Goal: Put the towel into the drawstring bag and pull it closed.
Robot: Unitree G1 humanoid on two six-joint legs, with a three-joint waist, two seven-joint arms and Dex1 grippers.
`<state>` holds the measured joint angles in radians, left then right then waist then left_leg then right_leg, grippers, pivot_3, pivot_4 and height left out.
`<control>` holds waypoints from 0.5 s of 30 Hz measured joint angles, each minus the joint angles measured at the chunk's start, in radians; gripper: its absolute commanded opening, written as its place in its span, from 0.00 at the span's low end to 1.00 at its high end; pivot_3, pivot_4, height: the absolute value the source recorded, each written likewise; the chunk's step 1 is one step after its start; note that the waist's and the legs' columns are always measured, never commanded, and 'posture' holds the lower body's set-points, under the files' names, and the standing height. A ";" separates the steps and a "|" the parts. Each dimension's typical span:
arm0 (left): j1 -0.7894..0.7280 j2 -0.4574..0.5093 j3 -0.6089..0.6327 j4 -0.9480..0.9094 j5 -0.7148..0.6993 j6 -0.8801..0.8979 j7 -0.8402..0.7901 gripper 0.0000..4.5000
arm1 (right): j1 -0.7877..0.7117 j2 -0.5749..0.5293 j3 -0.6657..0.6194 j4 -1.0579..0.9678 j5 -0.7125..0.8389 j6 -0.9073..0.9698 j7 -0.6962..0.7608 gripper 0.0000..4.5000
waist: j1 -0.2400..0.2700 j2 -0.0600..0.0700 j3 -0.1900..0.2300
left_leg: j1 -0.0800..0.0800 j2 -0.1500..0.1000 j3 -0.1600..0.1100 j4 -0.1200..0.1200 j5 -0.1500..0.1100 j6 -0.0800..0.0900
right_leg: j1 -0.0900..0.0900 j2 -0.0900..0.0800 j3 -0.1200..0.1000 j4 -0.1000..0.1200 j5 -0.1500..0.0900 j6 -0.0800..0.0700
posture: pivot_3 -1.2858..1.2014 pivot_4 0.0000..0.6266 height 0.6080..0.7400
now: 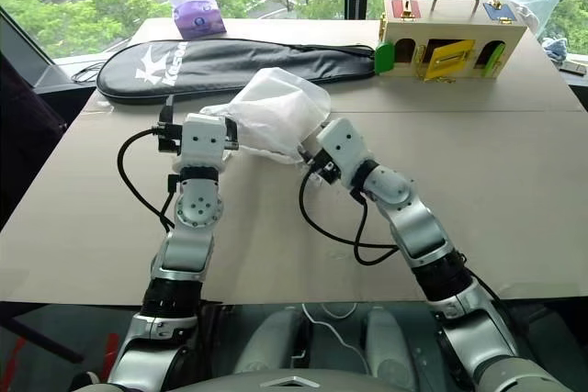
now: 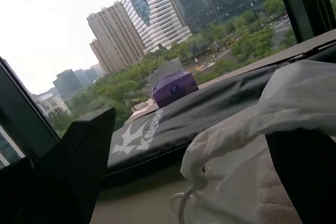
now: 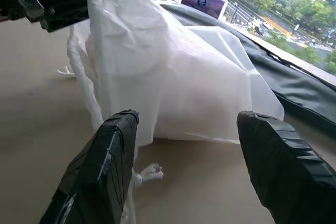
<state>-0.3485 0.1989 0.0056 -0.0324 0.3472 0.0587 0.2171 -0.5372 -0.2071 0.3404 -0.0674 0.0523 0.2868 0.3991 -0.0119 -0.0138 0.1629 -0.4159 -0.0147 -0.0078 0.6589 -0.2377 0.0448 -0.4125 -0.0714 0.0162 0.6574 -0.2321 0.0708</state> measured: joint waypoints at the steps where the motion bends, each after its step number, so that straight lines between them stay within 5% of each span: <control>1: -0.002 -0.006 -0.003 -0.005 -0.008 0.001 -0.011 1.00 | -0.011 0.012 0.002 0.007 -0.004 -0.010 0.006 0.72 | 0.000 0.000 0.000 | 0.000 0.000 0.000 0.000 0.000 0.000 | 0.000 0.000 0.000 0.000 0.000 0.000 | 0.52 0.24 1.00; 9: -0.052 -0.095 -0.027 -0.080 -0.119 0.100 -0.140 1.00 | -0.047 0.058 0.048 0.059 -0.083 -0.067 0.026 0.72 | 0.001 0.000 0.000 | 0.000 0.000 0.000 0.000 0.000 0.000 | 0.000 0.000 0.000 0.000 0.000 0.000 | 0.52 0.24 1.00; 15: -0.090 -0.105 -0.041 -0.114 -0.143 0.133 -0.188 1.00 | -0.094 0.001 0.072 0.147 -0.292 -0.160 -0.083 0.72 | -0.002 0.000 0.000 | 0.000 0.000 0.000 0.000 0.003 -0.004 | 0.000 0.000 0.000 0.000 0.000 0.000 | 0.52 0.24 1.00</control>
<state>-0.4390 0.0937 -0.0351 -0.1466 0.2038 0.1918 0.0295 -0.6316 -0.2061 0.4128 0.0798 -0.2401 0.1264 0.3166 -0.0137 -0.0139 0.1630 -0.4159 -0.0151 -0.0079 0.6589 -0.2351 0.0404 -0.4126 -0.0710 0.0161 0.6575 -0.2321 0.0707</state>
